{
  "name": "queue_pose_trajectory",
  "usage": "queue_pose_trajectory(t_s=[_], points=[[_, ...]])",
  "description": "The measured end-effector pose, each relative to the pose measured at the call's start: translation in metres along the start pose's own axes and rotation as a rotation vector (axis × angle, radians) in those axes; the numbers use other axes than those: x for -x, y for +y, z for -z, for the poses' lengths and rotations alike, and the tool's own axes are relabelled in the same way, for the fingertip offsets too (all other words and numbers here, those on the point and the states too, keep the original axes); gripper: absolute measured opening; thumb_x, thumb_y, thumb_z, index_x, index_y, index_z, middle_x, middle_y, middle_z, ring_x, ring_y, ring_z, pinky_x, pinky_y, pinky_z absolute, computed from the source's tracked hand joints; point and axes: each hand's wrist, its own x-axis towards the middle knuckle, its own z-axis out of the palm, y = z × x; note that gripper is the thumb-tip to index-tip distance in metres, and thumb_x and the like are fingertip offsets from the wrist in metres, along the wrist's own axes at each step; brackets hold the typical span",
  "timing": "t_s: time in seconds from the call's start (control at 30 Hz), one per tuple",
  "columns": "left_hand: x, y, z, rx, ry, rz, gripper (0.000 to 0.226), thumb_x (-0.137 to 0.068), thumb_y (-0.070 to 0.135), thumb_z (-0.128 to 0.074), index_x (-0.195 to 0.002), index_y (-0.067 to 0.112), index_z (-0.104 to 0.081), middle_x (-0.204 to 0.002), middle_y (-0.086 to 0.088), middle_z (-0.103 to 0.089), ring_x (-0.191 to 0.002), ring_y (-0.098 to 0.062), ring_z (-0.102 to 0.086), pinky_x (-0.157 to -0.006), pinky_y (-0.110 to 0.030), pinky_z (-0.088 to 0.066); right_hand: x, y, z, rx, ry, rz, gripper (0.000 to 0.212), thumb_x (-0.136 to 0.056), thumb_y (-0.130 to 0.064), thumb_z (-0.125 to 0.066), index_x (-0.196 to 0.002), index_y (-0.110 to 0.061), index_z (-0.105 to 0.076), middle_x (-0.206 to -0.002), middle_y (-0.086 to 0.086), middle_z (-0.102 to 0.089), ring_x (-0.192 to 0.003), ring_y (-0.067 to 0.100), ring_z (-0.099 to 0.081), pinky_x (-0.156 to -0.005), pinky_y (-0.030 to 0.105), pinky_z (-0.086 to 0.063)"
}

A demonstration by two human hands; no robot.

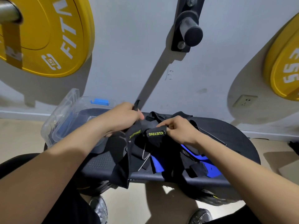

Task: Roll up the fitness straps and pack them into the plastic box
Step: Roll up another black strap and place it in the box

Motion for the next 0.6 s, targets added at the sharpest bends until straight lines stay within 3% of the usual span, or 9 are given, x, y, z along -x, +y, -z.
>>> queue_pose_trajectory(t_s=[0.07,0.13,0.2,0.27,0.33,0.4,0.5,0.6], points=[[-0.004,0.0,-0.005,0.122,-0.03,0.033,0.033,-0.083,0.017,-0.063,-0.113,0.014,-0.076,-0.111,-0.011,-0.078,-0.103,-0.034,-0.075,-0.084,-0.039,-0.057,0.007,0.004,0.011,-0.093,0.043,-0.035,0.031,-0.097,-0.018,-0.063,-0.102,-0.039,-0.085,-0.066,-0.005,-0.071,-0.061,0.007,-0.059,-0.062,0.023,-0.048],[-0.006,0.001,-0.009,0.19,-0.042,0.043,0.024,-0.092,0.005,-0.067,-0.114,0.007,-0.075,-0.109,-0.021,-0.08,-0.079,-0.031,-0.074,-0.064,-0.031,-0.05,0.014,0.007,0.019,-0.164,0.055,-0.04,0.034,-0.099,-0.01,-0.062,-0.102,-0.033,-0.086,-0.072,0.012,-0.073,-0.064,0.013,-0.062,-0.067,0.03,-0.054],[-0.005,0.004,-0.016,0.252,-0.074,0.043,0.019,-0.097,-0.002,-0.062,-0.105,0.005,-0.078,-0.09,-0.013,-0.082,-0.059,-0.018,-0.068,-0.051,-0.02,-0.044,0.022,0.008,0.024,-0.27,0.044,-0.074,0.029,-0.103,-0.008,-0.063,-0.102,-0.025,-0.087,-0.077,0.019,-0.075,-0.068,0.021,-0.069,-0.07,0.036,-0.062],[-0.002,0.007,-0.024,0.352,-0.123,0.075,0.032,-0.094,-0.006,-0.053,-0.088,0.008,-0.081,-0.087,-0.012,-0.077,-0.069,-0.022,-0.07,-0.065,-0.025,-0.053,0.027,0.009,0.026,-0.338,0.022,-0.112,0.023,-0.105,-0.013,-0.066,-0.101,-0.022,-0.087,-0.079,0.018,-0.078,-0.069,0.025,-0.075,-0.069,0.035,-0.064],[-0.002,0.011,-0.033,0.334,-0.071,0.136,0.04,-0.086,0.004,-0.047,-0.063,0.015,-0.078,-0.099,-0.016,-0.069,-0.087,-0.031,-0.064,-0.084,-0.036,-0.053,0.03,0.01,0.027,-0.361,0.014,-0.146,0.02,-0.106,-0.017,-0.066,-0.102,-0.02,-0.085,-0.082,0.017,-0.081,-0.075,0.028,-0.08,-0.068,0.033,-0.066],[-0.006,0.013,-0.044,0.18,0.032,0.134,0.031,-0.076,0.028,-0.049,-0.054,0.016,-0.068,-0.106,-0.017,-0.065,-0.092,-0.031,-0.058,-0.09,-0.041,-0.049,0.031,0.01,0.027,-0.411,0.012,-0.199,0.021,-0.109,-0.016,-0.062,-0.103,-0.015,-0.082,-0.082,0.017,-0.081,-0.079,0.031,-0.082,-0.067,0.034,-0.067],[-0.009,0.007,-0.062,0.021,0.049,0.056,0.043,-0.075,0.06,-0.065,-0.071,0.017,-0.069,-0.086,0.001,-0.075,-0.082,-0.022,-0.069,-0.076,-0.033,-0.049,0.033,0.011,0.028,-0.465,-0.002,-0.258,0.023,-0.111,-0.012,-0.054,-0.104,-0.006,-0.075,-0.081,0.017,-0.08,-0.077,0.03,-0.082,-0.064,0.033,-0.066],[-0.011,0.004,-0.077,0.038,-0.167,0.057,0.043,-0.07,0.06,-0.091,-0.101,0.032,-0.082,-0.1,0.016,-0.082,-0.095,-0.004,-0.076,-0.081,-0.022,-0.055,0.032,0.01,0.027,-0.559,0.036,-0.321,0.023,-0.105,-0.007,-0.052,-0.092,-0.011,-0.07,-0.071,0.008,-0.074,-0.07,0.026,-0.081,-0.062,0.031,-0.065]])
